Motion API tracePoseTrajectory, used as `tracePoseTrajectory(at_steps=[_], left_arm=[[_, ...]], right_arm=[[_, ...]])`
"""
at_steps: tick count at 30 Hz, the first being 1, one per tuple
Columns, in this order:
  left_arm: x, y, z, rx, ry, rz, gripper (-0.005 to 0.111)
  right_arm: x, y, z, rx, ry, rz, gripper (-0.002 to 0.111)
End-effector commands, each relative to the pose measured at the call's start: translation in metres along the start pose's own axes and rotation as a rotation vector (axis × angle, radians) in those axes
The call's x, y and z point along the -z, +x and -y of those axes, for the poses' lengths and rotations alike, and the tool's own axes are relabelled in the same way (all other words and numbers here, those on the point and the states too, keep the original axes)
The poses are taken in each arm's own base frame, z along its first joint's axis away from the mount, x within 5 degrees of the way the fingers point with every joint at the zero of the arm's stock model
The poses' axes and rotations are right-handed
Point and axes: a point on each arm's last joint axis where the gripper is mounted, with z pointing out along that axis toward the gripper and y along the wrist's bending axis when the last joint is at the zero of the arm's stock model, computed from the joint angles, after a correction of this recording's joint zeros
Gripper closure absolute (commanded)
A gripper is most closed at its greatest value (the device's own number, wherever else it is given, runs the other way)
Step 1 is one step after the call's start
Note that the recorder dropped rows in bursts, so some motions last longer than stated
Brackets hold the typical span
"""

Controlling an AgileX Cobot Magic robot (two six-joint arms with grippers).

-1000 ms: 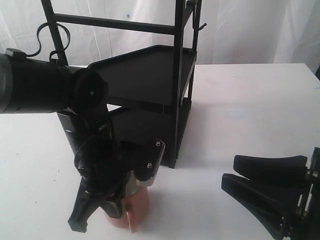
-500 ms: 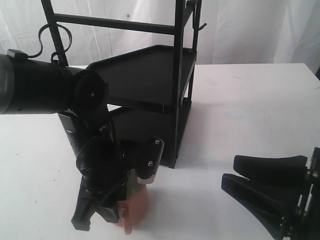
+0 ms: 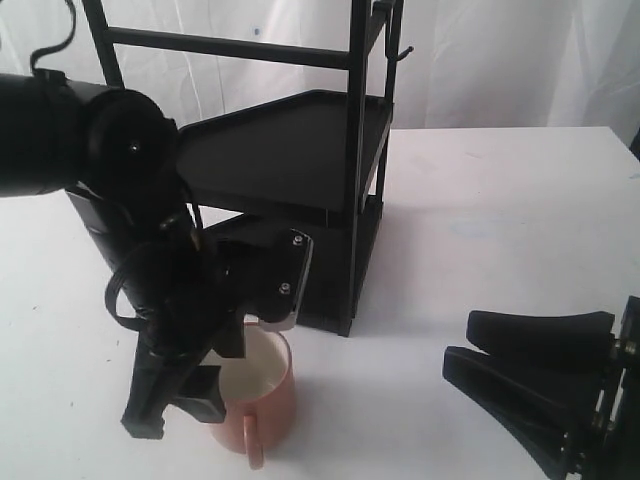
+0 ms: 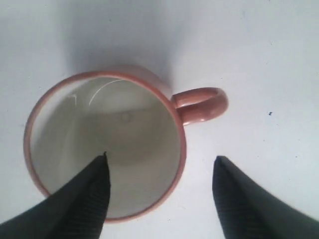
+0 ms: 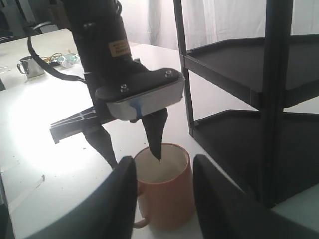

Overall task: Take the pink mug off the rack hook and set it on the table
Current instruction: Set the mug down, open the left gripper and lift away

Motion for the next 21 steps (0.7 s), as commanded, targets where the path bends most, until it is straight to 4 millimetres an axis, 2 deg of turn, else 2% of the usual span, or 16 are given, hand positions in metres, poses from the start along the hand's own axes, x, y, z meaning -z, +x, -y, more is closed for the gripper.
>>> tracePoseTrajectory(at_steps=[1,4,11,12,18,21], left_arm=[[0.016,0.001,0.01,0.02,-0.015,0.022,0.043],[0.033,0.002,0.017,0.076,-0.037,0.043,0.047],[0.071,0.008,0.04,0.236,-0.081,0.095,0.104],[0.075,0.009,0.043,0.266,-0.091,0.107,0.107],[0.111,0.014,0.063,0.433,-0.192,0.233,0.107],[0.132,0.017,0.076,0.491,-0.255,0.347,0.107]], right_arm=[[0.0,-0.003,-0.001,0.001,-0.002,0.013,0.072],[0.0,-0.003,-0.001,0.001,-0.002,0.013,0.072],[0.0,-0.003,-0.001,-0.001,-0.008,0.014,0.072],[0.001,-0.003,-0.001,-0.001,-0.009,0.015,0.072],[0.001,-0.003,-0.001,-0.008,-0.009,0.015,0.072],[0.001,-0.003,-0.001,-0.008,-0.009,0.015,0.072]])
